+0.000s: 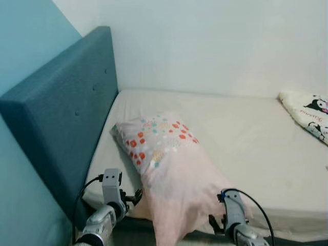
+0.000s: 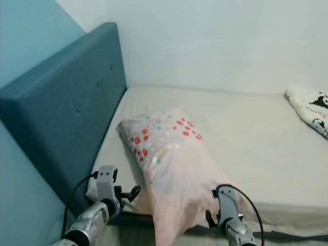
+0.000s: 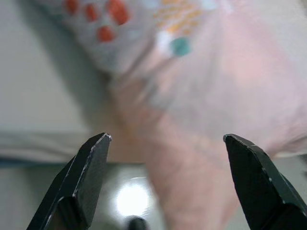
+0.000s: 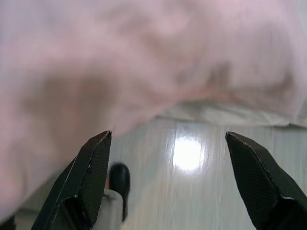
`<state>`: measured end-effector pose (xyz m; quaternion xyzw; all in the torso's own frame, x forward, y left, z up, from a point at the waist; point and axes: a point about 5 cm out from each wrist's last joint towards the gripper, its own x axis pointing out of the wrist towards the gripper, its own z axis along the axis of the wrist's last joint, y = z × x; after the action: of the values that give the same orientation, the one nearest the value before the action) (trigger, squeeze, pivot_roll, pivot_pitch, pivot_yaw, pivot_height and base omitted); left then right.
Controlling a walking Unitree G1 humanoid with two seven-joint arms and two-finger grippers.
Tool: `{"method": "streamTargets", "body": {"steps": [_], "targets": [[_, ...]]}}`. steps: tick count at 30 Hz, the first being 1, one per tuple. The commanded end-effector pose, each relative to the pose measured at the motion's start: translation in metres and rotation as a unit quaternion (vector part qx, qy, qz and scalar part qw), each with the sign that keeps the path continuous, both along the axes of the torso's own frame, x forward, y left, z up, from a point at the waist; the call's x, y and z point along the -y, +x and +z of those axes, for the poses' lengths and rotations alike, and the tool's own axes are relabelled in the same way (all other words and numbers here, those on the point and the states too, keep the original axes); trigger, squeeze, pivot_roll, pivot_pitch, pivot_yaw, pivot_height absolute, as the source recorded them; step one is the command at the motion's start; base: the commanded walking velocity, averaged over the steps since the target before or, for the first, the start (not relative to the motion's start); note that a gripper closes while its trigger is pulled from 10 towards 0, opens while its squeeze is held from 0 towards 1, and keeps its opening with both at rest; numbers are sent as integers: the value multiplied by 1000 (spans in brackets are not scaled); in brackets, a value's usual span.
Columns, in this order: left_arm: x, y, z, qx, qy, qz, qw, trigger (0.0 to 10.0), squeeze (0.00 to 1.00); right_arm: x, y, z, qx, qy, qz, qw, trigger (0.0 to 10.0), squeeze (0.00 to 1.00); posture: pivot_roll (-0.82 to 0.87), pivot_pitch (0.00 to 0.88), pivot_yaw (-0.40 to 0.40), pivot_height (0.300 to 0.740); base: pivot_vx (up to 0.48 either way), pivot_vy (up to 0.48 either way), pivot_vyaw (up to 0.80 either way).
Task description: Clean up the room
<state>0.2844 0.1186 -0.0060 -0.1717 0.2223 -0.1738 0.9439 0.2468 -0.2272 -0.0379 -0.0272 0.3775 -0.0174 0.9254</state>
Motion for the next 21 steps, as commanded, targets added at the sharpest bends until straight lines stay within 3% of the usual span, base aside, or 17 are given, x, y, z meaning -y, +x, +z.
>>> {"method": "streamTargets", "body": {"steps": [1,3,4,7,9,10,14,18,21], "targets": [[14,-3,0,-8,-40,-25,999,10000,0,5,4,4,10,1,-21,1000,10000,0,-11,15,-27,737,255,0,-775],[15,-3,0,-9,-37,-28,999,10000,0,8,5,6,13,-2,-28,1000,10000,0,-13,18,-26,737,124,0,-775],[14,-3,-2,-12,-11,-29,999,10000,0,10,6,7,14,-5,-30,999,10000,0,-12,19,-27,737,0,0,-775],[12,-2,-2,-14,8,-29,999,10000,0,11,6,8,15,-7,-30,999,10000,0,-12,19,-27,737,0,0,-775],[6,1,-2,-10,60,-19,998,10000,0,12,10,11,27,-5,-31,999,10000,0,-12,22,-28,737,0,0,-669],[6,1,-2,-10,60,-19,998,10000,0,12,10,11,27,-5,-31,999,10000,0,-12,22,-28,737,0,0,-563],[-6,8,2,-7,89,12,996,10000,0,12,16,16,43,-10,-20,999,10000,0,-12,23,-29,737,0,0,0],[-18,8,-2,-35,144,48,988,10000,0,10,28,26,65,-12,-10,998,10000,0,-12,23,-31,737,0,-464,0],[-20,8,-3,-41,152,54,986,10000,0,10,30,28,69,-13,-7,998,10000,0,-12,23,-31,737,0,-465,0]]}}
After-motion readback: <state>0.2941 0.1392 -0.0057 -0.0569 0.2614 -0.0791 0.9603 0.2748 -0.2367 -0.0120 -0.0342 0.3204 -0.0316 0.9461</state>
